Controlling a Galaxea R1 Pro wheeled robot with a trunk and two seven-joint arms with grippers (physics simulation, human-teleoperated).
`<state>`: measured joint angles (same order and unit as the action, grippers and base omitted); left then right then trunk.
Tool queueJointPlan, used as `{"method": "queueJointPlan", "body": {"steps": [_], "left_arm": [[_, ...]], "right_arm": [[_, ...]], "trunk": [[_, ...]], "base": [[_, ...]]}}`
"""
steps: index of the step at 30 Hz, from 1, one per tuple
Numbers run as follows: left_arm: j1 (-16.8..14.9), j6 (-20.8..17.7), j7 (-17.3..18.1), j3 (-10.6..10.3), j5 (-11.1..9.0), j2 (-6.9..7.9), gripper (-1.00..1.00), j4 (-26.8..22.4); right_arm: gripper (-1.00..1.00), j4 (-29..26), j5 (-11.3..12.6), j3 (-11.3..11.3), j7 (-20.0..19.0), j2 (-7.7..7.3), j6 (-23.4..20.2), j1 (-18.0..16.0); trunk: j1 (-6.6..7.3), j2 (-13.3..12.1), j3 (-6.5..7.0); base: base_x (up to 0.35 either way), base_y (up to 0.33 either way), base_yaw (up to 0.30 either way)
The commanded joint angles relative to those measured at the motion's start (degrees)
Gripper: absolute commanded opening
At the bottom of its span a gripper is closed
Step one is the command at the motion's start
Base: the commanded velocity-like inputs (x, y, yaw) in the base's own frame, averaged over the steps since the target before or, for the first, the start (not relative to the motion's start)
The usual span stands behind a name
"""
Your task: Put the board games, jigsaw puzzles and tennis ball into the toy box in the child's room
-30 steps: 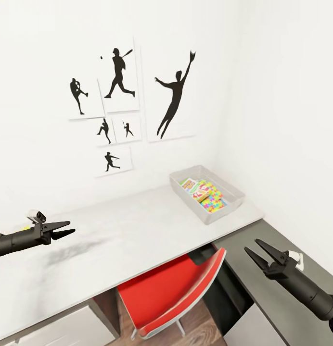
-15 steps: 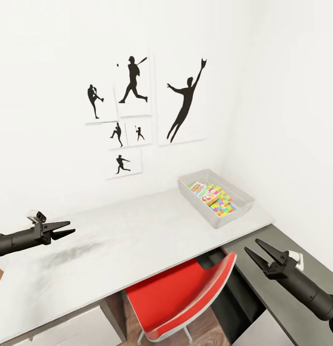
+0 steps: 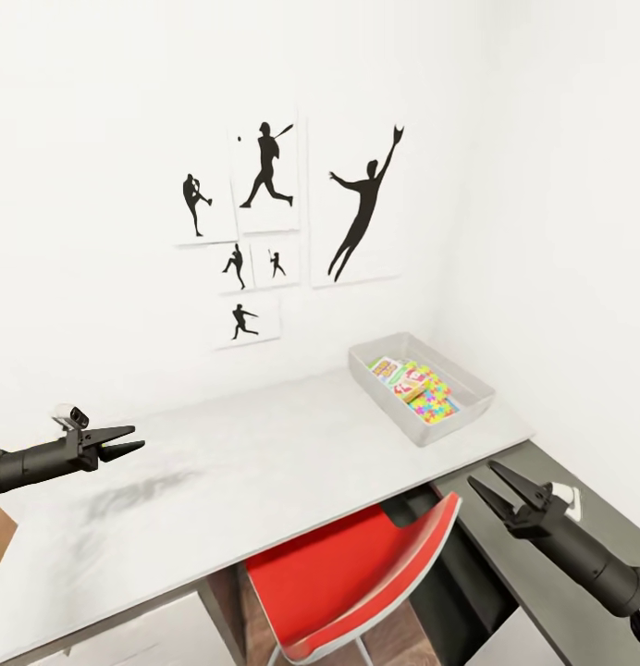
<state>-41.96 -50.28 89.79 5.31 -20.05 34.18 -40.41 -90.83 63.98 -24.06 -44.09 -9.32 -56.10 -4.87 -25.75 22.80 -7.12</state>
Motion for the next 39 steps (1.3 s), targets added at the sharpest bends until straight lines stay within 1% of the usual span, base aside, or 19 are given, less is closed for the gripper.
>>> {"method": "queueJointPlan", "body": {"steps": [1, 2, 4, 8, 10, 15, 22, 29, 32, 39], "left_arm": [[-0.05, -0.61, 0.21, -0.03, 0.01, 0.01, 1.0, 0.0], [-0.05, -0.61, 0.21, -0.03, 0.01, 0.01, 1.0, -0.01], [-0.05, -0.61, 0.21, -0.02, 0.01, 0.01, 1.0, -0.02], [-0.05, -0.61, 0.21, -0.02, 0.01, 0.01, 1.0, -0.02], [-0.05, -0.61, 0.21, -0.03, 0.01, 0.01, 1.0, -0.02], [-0.05, -0.61, 0.21, -0.03, 0.01, 0.01, 1.0, -0.01], [-0.05, -0.61, 0.21, -0.03, 0.01, 0.01, 1.0, -0.01], [-0.05, -0.59, 0.21, -0.03, 0.01, -0.05, 1.0, 0.01], [-0.05, -0.6, 0.21, -0.03, 0.01, -0.06, 1.0, -0.01], [-0.05, -0.59, 0.21, -0.03, 0.01, -0.07, 1.0, 0.02]], "right_arm": [[1.0, 0.01, -0.43, 0.07, -0.21, 0.0, -0.24, -0.05], [1.0, 0.01, -0.82, 0.21, -0.21, 0.0, -0.24, -0.05], [1.0, 0.02, -2.83, 0.59, -0.25, 0.04, -0.24, -0.05], [1.0, 0.0, -4.8, 0.79, -0.28, 0.08, -0.24, -0.05], [1.0, 0.0, -5.17, 0.79, -0.29, 0.08, -0.24, -0.05], [1.0, 0.02, -5.49, 0.78, -0.29, 0.09, -0.24, -0.05], [1.0, -0.01, -5.61, 1.01, -0.22, 0.09, -0.14, -0.05], [1.0, -0.02, -5.62, 1.11, -0.28, 0.09, 2.15, -0.05], [1.0, -0.04, -5.62, 1.18, -0.23, 0.09, 2.5, -0.05], [1.0, -0.05, -5.62, 1.21, -0.21, 0.09, 2.65, -0.05]], "trunk": [[-0.04, 0.12, -0.03], [-0.04, 0.12, 0.07], [-0.04, 0.12, 0.25], [-0.04, 0.12, 0.63], [-0.04, 0.12, 0.82], [-0.04, 0.12, 1.1], [-0.04, 0.12, 1.15], [-0.04, 0.12, 1.15], [-0.04, 0.12, 1.16], [-0.04, 0.12, 1.34]], "base": [[0.0, 0.0, 0.068], [0.0, 0.0, 0.068], [0.0, 0.0, 0.068], [0.0, 0.0, 0.069], [0.0, 0.0, 0.071], [0.0, 0.0, 0.052], [0.0, 0.0, 0.007], [0.0, 0.0, 0.0], [0.0, 0.0, 0.017], [-0.005, 0.0, 0.198]]}}
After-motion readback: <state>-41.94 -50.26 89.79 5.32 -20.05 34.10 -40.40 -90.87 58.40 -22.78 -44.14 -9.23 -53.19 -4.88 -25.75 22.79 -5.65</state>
